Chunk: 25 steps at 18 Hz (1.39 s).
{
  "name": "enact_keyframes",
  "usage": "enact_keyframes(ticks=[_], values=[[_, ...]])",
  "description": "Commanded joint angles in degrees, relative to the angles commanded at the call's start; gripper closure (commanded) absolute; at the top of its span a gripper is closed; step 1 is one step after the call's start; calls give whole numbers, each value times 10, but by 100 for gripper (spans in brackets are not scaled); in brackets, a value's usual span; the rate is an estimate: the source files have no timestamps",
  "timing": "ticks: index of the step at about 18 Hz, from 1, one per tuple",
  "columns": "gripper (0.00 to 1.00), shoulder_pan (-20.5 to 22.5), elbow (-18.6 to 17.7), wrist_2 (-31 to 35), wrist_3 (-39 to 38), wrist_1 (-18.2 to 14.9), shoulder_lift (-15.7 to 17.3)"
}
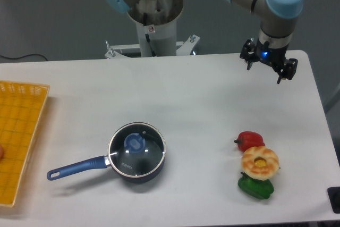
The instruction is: Open the lid
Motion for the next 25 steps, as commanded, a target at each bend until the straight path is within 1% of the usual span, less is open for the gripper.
enact_keyframes(ticks=[5,8,13,14,18,23,25], values=[[0,1,1,-2,2,3,0],[0,-2,-8,3,-1,7,0],[0,-10,-7,6,-1,2,-1],[0,-16,-1,7,-2,-1,-3],[0,-42,0,5,-2,2,-12],[0,-100,-7,4,-11,8,-16],[0,-117,-4,4,-8,18,-18]])
